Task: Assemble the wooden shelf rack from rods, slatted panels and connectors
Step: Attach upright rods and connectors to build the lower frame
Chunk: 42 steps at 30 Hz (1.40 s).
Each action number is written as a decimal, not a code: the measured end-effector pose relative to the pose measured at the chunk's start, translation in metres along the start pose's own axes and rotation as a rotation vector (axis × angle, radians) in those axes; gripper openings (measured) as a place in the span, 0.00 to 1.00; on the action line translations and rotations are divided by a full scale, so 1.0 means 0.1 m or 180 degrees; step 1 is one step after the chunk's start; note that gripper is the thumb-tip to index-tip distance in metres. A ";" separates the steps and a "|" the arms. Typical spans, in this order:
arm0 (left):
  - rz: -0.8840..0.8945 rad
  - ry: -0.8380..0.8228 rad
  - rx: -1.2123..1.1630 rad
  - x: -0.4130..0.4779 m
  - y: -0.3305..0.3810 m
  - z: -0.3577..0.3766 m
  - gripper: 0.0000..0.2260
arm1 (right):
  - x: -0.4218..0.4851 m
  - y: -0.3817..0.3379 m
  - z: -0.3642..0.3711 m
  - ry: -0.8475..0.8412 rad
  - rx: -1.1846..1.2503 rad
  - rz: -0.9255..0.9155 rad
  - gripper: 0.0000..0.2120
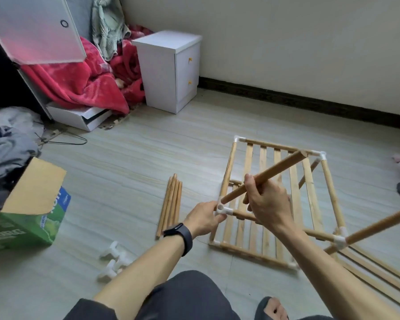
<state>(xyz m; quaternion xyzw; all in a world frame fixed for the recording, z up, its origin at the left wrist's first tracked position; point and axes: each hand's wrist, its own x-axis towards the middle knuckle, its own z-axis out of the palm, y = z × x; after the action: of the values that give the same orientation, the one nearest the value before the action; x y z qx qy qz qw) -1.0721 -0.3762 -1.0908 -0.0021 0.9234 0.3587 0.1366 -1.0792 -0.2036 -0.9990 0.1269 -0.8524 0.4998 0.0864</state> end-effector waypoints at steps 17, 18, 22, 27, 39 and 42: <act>0.0254 0.0060 0.0848 0.11 -0.21 0.11 0.15 | 0.20 0.12 0.32 -0.0549 -0.0669 -0.0416 0.18; 0.0264 0.0051 0.0850 0.12 -0.22 0.09 0.16 | 0.20 0.13 0.33 -0.0619 -0.0772 -0.0537 0.18; 0.0396 0.0065 0.0932 0.14 -0.24 0.10 0.17 | 0.18 0.22 0.29 -0.0760 -0.1082 -0.0707 0.18; 0.0448 0.0115 0.0934 0.18 -0.29 0.12 0.18 | 0.20 0.24 0.37 -0.0805 -0.1135 -0.0755 0.19; 0.0318 -0.0211 0.0865 0.08 -0.27 -0.06 0.16 | 0.12 -0.03 0.41 -0.1367 -0.1308 -0.0335 0.11; 0.0378 0.0018 0.1701 0.18 -0.23 -0.31 0.30 | 0.04 -0.05 0.22 -0.1418 -0.1343 -0.0167 0.08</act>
<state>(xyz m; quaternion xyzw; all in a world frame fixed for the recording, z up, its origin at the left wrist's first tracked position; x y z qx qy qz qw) -1.0945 -0.4121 -1.0883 0.0871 0.9842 0.1097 0.1085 -1.0817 -0.2257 -1.0043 0.2346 -0.9318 0.2692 -0.0653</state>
